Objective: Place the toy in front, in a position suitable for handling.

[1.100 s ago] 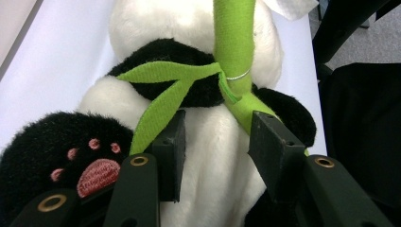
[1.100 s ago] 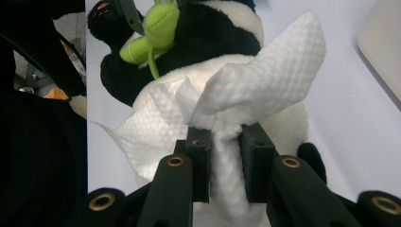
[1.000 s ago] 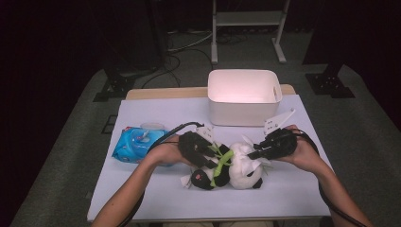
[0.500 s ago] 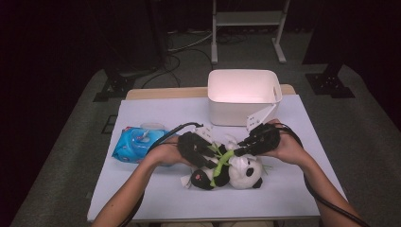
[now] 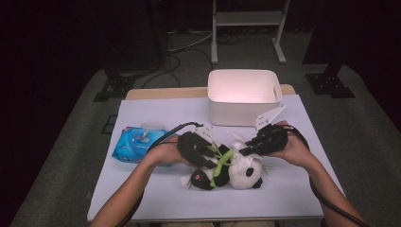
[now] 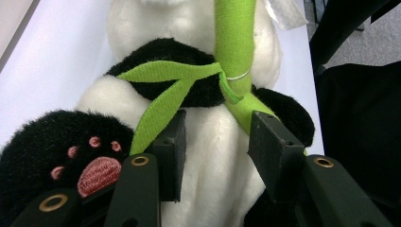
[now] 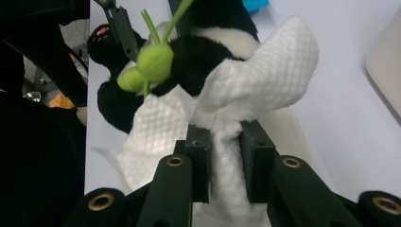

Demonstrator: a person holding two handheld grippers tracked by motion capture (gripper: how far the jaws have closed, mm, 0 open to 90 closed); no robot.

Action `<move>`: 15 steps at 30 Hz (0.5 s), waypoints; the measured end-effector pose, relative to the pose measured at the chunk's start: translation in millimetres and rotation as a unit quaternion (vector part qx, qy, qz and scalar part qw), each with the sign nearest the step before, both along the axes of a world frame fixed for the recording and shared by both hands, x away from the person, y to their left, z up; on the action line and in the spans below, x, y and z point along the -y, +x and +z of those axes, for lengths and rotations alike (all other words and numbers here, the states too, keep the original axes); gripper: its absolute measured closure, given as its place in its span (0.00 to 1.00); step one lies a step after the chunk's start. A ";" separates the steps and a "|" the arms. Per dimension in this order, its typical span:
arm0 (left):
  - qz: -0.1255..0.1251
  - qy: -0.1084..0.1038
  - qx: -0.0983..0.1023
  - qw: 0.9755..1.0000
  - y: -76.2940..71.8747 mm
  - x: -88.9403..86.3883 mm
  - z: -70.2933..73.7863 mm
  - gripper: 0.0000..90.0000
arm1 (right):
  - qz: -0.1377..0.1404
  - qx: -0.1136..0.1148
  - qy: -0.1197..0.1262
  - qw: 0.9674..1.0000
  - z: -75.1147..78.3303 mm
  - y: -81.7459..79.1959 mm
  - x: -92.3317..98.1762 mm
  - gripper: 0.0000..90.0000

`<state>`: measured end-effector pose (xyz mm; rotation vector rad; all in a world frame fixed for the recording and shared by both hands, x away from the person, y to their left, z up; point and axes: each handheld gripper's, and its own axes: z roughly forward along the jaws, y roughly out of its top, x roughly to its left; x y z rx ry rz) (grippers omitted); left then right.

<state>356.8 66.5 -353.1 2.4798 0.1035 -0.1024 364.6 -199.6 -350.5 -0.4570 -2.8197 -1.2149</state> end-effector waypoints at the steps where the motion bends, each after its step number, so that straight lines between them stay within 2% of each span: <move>1: 0.000 0.000 0.000 1.000 0.1 -0.6 0.1 0.63 | 0.000 0.000 0.000 1.000 0.0 0.0 0.0 0.84; 4: 0.000 -0.001 -0.001 1.000 0.4 -1.3 0.1 0.63 | 0.000 -0.002 -0.003 1.000 1.3 1.4 -0.8 0.84; 7: -0.003 0.001 0.003 1.000 -0.4 0.3 1.0 0.63 | -0.013 -0.010 -0.003 1.000 -2.3 0.8 9.9 0.84; 8: -0.003 0.002 0.003 1.000 -0.5 1.0 1.3 0.63 | -0.020 -0.022 0.007 1.000 -4.2 -0.4 17.2 0.84; 9: -0.004 0.007 0.005 1.000 -0.2 1.4 1.8 0.63 | -0.020 -0.022 0.007 1.000 -4.2 -0.4 17.2 0.84; 11: -0.005 0.008 0.005 1.000 0.0 1.9 2.1 0.63 | -0.027 -0.019 0.000 0.999 -5.9 -2.2 23.4 0.84; 12: -0.005 0.008 0.004 1.000 -0.1 1.8 2.1 0.63 | -0.037 -0.017 -0.012 0.999 -7.8 -2.6 29.4 0.84; 15: -0.005 0.006 0.003 1.000 -0.6 1.5 1.9 0.63 | -0.042 -0.022 -0.008 0.999 -9.3 -2.2 34.0 0.85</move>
